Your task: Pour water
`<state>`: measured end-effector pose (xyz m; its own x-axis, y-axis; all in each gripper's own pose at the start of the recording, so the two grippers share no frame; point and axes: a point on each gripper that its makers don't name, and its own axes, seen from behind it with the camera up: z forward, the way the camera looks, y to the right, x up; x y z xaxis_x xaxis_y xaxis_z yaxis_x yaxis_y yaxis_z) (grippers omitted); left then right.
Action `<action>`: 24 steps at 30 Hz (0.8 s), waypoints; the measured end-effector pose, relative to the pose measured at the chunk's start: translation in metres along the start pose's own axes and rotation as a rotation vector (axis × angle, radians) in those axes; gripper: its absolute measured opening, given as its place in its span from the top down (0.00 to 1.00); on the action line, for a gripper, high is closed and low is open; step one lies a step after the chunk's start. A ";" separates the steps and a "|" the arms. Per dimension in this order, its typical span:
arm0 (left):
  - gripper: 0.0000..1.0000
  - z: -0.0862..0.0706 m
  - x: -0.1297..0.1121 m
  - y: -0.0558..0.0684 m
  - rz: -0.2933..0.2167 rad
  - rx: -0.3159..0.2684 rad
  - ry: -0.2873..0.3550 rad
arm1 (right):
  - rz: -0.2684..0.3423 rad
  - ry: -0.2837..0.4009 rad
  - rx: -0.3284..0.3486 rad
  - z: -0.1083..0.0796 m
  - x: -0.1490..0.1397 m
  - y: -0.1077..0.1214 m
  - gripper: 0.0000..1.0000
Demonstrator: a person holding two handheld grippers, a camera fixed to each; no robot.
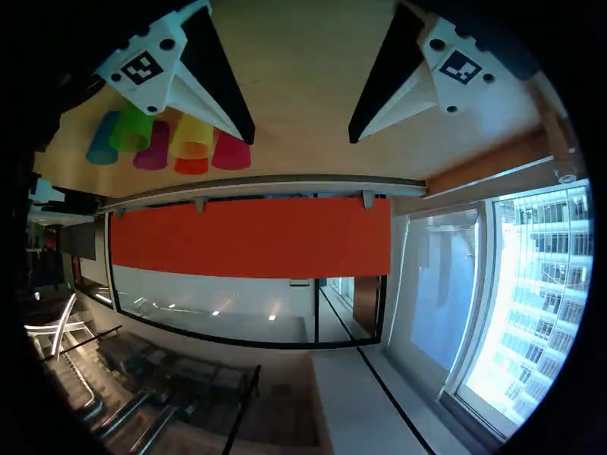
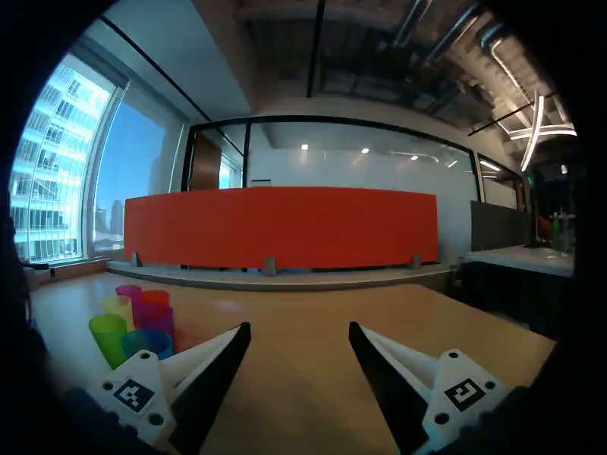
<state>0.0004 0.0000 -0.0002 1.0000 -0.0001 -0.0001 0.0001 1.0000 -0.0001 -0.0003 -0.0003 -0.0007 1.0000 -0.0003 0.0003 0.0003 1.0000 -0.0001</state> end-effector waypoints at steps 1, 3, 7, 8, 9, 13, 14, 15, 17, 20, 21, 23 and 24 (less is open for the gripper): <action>0.08 0.000 0.000 0.000 0.000 0.000 0.000 | 0.000 0.000 0.000 0.000 0.000 0.000 0.00; 0.08 0.000 0.001 0.000 0.000 -0.001 0.000 | 0.000 0.000 0.000 0.000 0.000 0.000 0.00; 0.08 -0.001 0.000 0.001 -0.001 -0.005 0.001 | -0.001 0.001 0.002 0.000 0.000 -0.001 0.00; 0.08 -0.001 0.000 0.002 -0.002 -0.008 0.001 | -0.002 0.001 0.003 0.000 0.000 -0.001 0.00; 0.08 -0.002 -0.001 0.002 -0.004 -0.009 -0.001 | -0.002 0.000 0.005 0.000 0.000 -0.001 0.00; 0.08 -0.003 0.000 0.004 -0.018 -0.015 -0.013 | -0.010 -0.011 0.015 0.000 -0.002 -0.003 0.00; 0.08 -0.003 0.001 0.005 -0.023 -0.017 -0.017 | -0.013 -0.016 0.018 0.000 -0.002 -0.004 0.00; 0.08 -0.002 0.004 0.006 -0.028 -0.023 -0.016 | -0.017 -0.018 0.021 0.000 -0.001 -0.005 0.00; 0.08 -0.001 0.011 0.008 -0.038 -0.035 -0.012 | -0.025 -0.019 0.027 0.000 0.004 -0.006 0.00; 0.08 0.001 0.023 0.008 -0.045 -0.042 -0.006 | -0.033 -0.014 0.038 0.000 0.016 -0.008 0.00; 0.08 0.002 0.027 0.008 -0.045 -0.041 -0.008 | -0.037 -0.014 0.042 0.000 0.020 -0.009 0.00; 0.08 0.004 0.033 0.007 -0.042 -0.039 -0.013 | -0.044 -0.015 0.049 0.001 0.028 -0.009 0.00; 0.08 0.005 0.036 0.006 -0.041 -0.037 -0.017 | -0.049 -0.018 0.052 0.001 0.032 -0.009 0.00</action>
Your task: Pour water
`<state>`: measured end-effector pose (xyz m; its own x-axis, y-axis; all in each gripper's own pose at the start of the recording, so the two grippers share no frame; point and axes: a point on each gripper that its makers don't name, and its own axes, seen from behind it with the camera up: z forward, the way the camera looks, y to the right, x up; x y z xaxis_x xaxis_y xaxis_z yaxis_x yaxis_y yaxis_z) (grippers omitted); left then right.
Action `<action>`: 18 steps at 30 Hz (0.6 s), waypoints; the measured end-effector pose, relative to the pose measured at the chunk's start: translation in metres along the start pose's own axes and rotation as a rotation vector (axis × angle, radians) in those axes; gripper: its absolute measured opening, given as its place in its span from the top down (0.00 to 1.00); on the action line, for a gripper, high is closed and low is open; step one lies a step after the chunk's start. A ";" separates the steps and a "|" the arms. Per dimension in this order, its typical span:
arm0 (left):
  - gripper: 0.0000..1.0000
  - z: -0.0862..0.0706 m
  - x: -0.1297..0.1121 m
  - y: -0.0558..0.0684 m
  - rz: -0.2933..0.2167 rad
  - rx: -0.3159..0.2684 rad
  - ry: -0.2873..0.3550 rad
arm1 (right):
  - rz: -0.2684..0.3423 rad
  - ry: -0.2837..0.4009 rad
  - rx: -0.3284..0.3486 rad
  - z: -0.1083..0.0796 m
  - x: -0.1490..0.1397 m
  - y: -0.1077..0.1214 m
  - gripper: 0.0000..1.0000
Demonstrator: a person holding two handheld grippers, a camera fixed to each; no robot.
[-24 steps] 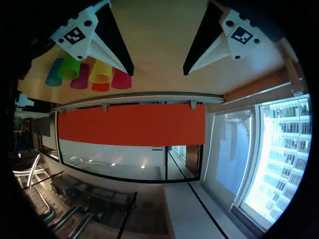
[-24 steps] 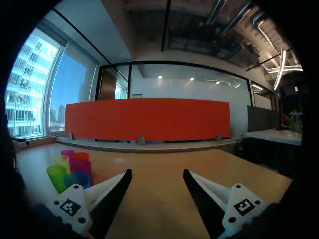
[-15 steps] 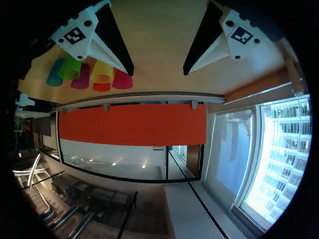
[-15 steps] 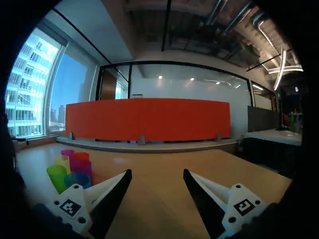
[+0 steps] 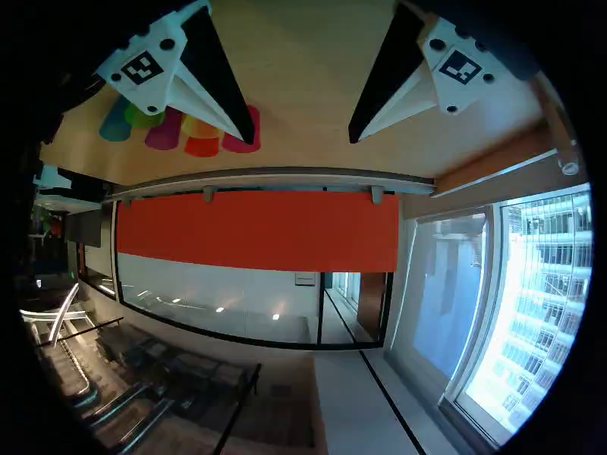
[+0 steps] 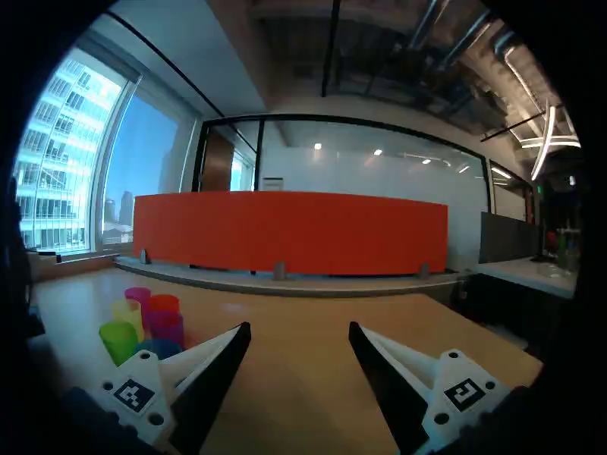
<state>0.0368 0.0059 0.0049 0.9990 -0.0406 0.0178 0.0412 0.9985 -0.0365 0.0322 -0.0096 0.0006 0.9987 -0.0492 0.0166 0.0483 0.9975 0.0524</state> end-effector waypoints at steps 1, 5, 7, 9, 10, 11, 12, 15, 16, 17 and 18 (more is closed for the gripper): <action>0.08 0.001 0.002 -0.001 0.002 0.002 -0.006 | -0.005 -0.003 0.002 0.000 0.004 0.000 0.00; 0.08 0.007 0.012 -0.003 0.006 0.011 -0.024 | -0.021 -0.014 0.008 0.002 0.019 0.004 0.00; 0.08 0.009 0.019 -0.003 0.006 0.007 -0.026 | -0.023 -0.017 0.011 0.002 0.027 0.005 0.00; 0.08 0.010 0.026 -0.003 0.007 0.002 -0.024 | -0.023 -0.020 0.016 0.003 0.035 0.005 0.00; 0.08 0.011 0.030 -0.003 0.008 0.001 -0.023 | -0.022 -0.020 0.020 0.003 0.039 0.005 0.00; 0.08 0.011 0.034 -0.004 0.009 0.000 -0.021 | -0.020 -0.020 0.024 0.003 0.043 0.004 0.00; 0.08 0.012 0.038 -0.004 0.011 -0.002 -0.021 | -0.018 -0.023 0.028 0.003 0.047 0.004 0.00; 0.08 0.015 0.051 -0.003 0.011 -0.009 -0.024 | -0.009 -0.031 0.041 0.004 0.057 0.003 0.00; 0.08 0.017 0.055 -0.001 0.009 -0.013 -0.024 | -0.007 -0.034 0.045 0.004 0.061 0.003 0.00; 0.08 0.018 0.060 0.000 0.007 -0.018 -0.023 | -0.005 -0.037 0.049 0.005 0.064 0.002 0.00; 0.08 0.019 0.066 0.001 0.004 -0.023 -0.022 | -0.003 -0.038 0.053 0.005 0.068 0.002 0.00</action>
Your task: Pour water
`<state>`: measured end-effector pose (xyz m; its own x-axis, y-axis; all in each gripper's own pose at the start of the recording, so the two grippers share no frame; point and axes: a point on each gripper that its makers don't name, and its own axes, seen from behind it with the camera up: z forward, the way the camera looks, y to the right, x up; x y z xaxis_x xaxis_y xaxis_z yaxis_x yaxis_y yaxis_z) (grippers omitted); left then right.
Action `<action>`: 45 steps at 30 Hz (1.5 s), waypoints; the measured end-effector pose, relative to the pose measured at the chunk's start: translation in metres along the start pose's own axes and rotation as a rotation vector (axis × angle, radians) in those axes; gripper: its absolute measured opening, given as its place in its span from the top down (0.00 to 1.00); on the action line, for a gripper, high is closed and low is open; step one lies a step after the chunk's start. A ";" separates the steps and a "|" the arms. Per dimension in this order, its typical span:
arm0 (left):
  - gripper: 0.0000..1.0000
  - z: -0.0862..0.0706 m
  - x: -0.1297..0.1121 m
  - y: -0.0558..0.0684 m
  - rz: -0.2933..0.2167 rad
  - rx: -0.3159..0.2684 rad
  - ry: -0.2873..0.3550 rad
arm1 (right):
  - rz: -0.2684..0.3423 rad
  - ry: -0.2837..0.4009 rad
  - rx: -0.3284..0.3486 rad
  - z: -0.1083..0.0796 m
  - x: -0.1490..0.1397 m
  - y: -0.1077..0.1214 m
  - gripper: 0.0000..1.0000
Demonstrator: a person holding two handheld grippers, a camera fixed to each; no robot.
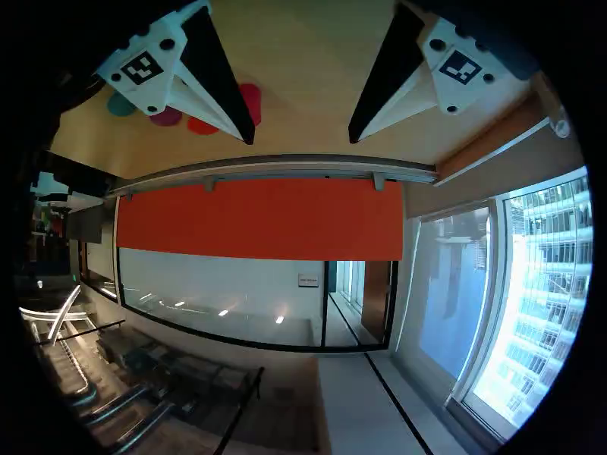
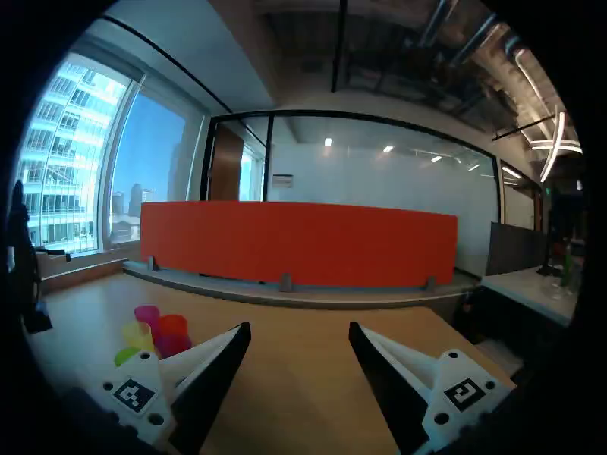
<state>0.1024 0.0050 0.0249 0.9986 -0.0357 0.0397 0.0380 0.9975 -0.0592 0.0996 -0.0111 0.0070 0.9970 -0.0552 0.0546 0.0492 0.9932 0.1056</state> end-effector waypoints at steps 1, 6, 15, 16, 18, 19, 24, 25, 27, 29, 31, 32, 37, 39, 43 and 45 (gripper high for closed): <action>0.08 0.001 0.005 0.001 -0.003 -0.005 0.001 | 0.001 -0.001 0.004 0.000 0.004 0.000 0.00; 0.08 0.003 0.036 0.007 -0.010 -0.031 0.015 | 0.003 0.001 0.014 0.003 0.025 0.003 0.00; 0.08 0.005 0.078 0.014 0.021 -0.066 0.029 | 0.019 -0.018 0.021 0.007 0.054 0.007 0.00; 0.08 0.005 0.081 0.015 0.022 -0.070 0.027 | 0.019 -0.019 0.026 0.007 0.056 0.006 0.00; 0.08 0.006 0.086 0.018 0.024 -0.080 0.023 | 0.017 -0.020 0.034 0.007 0.061 0.005 0.00; 0.08 0.006 0.088 0.019 0.023 -0.087 0.021 | 0.015 -0.020 0.035 0.008 0.064 0.004 0.00; 0.08 0.008 0.099 0.025 0.033 -0.113 0.014 | 0.013 -0.009 0.049 0.008 0.081 0.001 0.00; 0.08 0.008 0.101 0.026 0.037 -0.116 0.013 | 0.015 -0.008 0.051 0.008 0.084 0.001 0.00; 0.08 0.008 0.105 0.027 0.046 -0.120 0.013 | 0.018 -0.005 0.058 0.008 0.090 0.000 0.00; 0.08 0.008 0.107 0.027 0.054 -0.121 0.012 | 0.021 -0.004 0.064 0.008 0.093 -0.001 0.00; 0.08 0.008 0.106 0.028 0.059 -0.126 0.010 | 0.021 -0.003 0.071 0.008 0.094 -0.001 0.00; 0.08 0.008 0.106 0.028 0.061 -0.128 0.008 | 0.021 -0.003 0.074 0.008 0.094 -0.001 0.00; 0.08 0.008 0.101 0.035 0.059 -0.161 -0.008 | 0.015 -0.004 0.117 0.007 0.096 -0.008 0.00; 0.08 0.007 0.100 0.039 0.057 -0.178 -0.011 | 0.010 -0.003 0.143 0.006 0.097 -0.012 0.00; 0.08 0.006 0.101 0.046 0.057 -0.213 -0.011 | -0.005 0.003 0.201 0.002 0.102 -0.022 0.00; 0.08 0.005 0.103 0.050 0.060 -0.232 -0.008 | -0.013 0.006 0.230 0.000 0.104 -0.027 0.00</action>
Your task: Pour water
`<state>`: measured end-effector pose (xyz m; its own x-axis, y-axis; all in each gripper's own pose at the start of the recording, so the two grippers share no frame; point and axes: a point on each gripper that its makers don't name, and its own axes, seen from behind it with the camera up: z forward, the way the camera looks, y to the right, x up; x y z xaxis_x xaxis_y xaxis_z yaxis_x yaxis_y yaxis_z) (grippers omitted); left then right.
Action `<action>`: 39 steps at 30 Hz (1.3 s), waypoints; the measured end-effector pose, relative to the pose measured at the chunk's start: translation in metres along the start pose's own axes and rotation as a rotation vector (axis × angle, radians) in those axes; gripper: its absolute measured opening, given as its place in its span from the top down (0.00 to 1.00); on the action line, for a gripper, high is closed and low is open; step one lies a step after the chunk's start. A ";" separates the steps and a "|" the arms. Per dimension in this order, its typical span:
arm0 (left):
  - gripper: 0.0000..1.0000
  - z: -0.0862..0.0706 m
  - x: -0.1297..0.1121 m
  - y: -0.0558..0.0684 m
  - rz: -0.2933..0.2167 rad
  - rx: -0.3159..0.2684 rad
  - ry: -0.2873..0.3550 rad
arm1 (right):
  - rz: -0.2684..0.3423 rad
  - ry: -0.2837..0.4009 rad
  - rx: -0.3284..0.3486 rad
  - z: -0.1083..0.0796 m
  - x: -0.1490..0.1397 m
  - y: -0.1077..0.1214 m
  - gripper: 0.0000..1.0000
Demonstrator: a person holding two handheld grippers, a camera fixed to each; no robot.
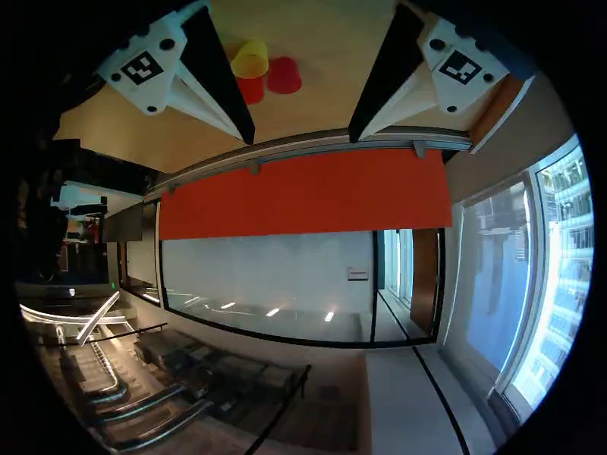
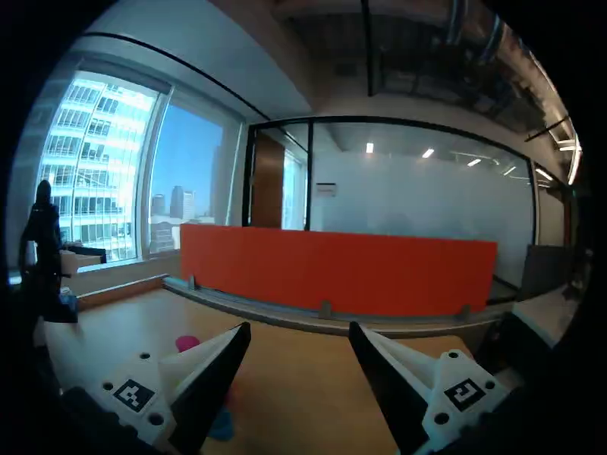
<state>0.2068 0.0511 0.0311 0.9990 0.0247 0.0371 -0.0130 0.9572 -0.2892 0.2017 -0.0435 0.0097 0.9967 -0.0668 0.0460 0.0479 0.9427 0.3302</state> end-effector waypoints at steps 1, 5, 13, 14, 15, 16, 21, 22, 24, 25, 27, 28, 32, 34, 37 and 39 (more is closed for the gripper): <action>0.08 0.000 0.001 0.002 0.002 -0.009 0.002 | -0.005 0.000 0.013 -0.001 0.000 -0.002 0.00; 0.08 -0.001 0.007 0.009 -0.002 -0.040 0.020 | -0.024 -0.004 0.055 -0.002 0.001 -0.010 0.00; 0.08 -0.003 0.013 0.028 -0.010 -0.127 0.025 | -0.026 0.008 0.145 -0.003 0.010 -0.030 0.00; 0.08 -0.004 0.014 0.031 -0.009 -0.137 0.024 | -0.025 0.010 0.155 -0.003 0.011 -0.032 0.00; 0.08 -0.004 0.015 0.033 -0.007 -0.146 0.024 | -0.025 0.012 0.166 -0.003 0.012 -0.034 0.00; 0.08 -0.004 0.015 0.035 -0.005 -0.152 0.025 | -0.024 0.012 0.176 -0.004 0.013 -0.036 0.00; 0.08 -0.004 0.015 0.041 0.003 -0.180 0.021 | -0.029 0.005 0.213 -0.004 0.013 -0.044 0.00; 0.08 -0.004 0.015 0.042 0.005 -0.186 0.019 | -0.031 0.003 0.218 -0.004 0.012 -0.045 0.00; 0.08 -0.004 0.014 0.045 0.010 -0.198 0.015 | -0.034 -0.002 0.228 -0.005 0.011 -0.046 0.00; 0.08 -0.005 0.013 0.046 0.013 -0.203 0.014 | -0.036 -0.005 0.231 -0.005 0.011 -0.047 0.00; 0.08 -0.005 0.012 0.047 0.020 -0.212 0.011 | -0.039 -0.009 0.238 -0.006 0.011 -0.049 0.00; 0.08 -0.005 0.012 0.048 0.022 -0.216 0.010 | -0.041 -0.012 0.241 -0.006 0.012 -0.049 0.00; 0.08 -0.007 0.008 0.052 0.029 -0.235 -0.002 | -0.049 -0.023 0.259 -0.008 0.010 -0.053 0.00; 0.08 -0.008 0.006 0.054 0.030 -0.248 -0.010 | -0.049 -0.032 0.271 -0.009 0.009 -0.056 0.00; 0.08 -0.011 0.001 0.060 0.033 -0.274 -0.023 | -0.050 -0.039 0.287 -0.010 0.009 -0.059 0.00; 0.08 -0.012 -0.002 0.064 0.037 -0.293 -0.032 | -0.053 -0.042 0.296 -0.011 0.009 -0.060 0.00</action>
<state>0.2049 0.1084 0.0008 0.9962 0.0715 0.0501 -0.0318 0.8314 -0.5548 0.2086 -0.0971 -0.0200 0.9894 -0.1325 0.0587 0.0721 0.8015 0.5936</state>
